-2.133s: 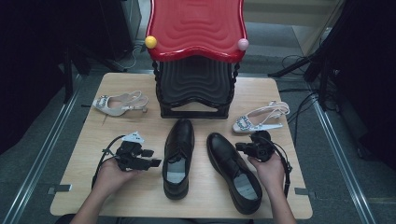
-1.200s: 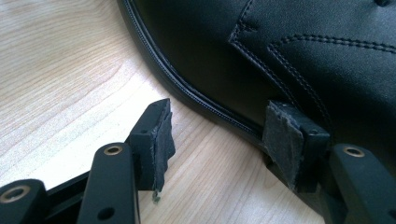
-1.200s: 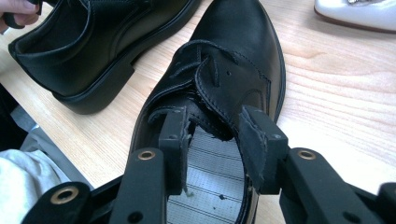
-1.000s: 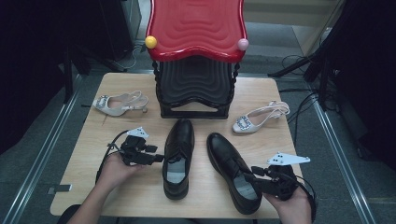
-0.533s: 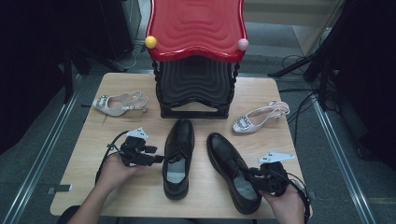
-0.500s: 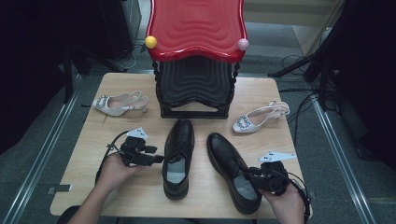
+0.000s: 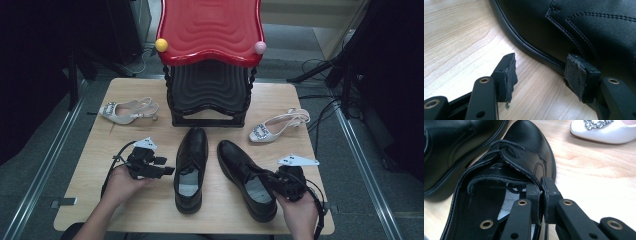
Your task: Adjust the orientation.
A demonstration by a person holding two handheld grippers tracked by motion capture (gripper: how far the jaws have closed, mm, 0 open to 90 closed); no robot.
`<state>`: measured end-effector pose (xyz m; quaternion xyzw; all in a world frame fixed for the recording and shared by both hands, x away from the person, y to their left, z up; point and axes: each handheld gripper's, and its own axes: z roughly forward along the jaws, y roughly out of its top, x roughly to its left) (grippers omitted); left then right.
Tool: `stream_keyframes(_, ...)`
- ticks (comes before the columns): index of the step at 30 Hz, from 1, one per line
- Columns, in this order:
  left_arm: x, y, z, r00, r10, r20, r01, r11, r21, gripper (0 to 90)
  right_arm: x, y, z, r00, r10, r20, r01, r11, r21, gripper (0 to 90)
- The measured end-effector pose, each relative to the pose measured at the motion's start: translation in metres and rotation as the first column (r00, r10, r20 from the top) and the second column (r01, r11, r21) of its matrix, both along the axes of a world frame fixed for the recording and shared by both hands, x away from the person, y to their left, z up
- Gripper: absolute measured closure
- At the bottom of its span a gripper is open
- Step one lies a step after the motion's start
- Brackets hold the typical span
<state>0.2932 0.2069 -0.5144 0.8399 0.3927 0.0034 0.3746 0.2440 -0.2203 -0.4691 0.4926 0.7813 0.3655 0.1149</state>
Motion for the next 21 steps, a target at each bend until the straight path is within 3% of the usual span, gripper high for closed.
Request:
stream_keyframes(15, -0.002, -0.002, 0.000, 1.0000, -0.001, 0.005, 0.001, 1.0000, -0.006, 42.3, 0.029, 0.031, -0.004, 0.9988, -0.046, 0.013, 0.046, 0.998, 0.030, 86.2)
stream_keyframes(21, -0.001, -0.001, 0.000, 0.9999, -0.007, 0.011, 0.007, 0.9999, -0.009, 42.4, 0.026, 0.042, -0.005, 0.9996, -0.027, 0.004, 0.027, 0.999, 0.024, 84.6)
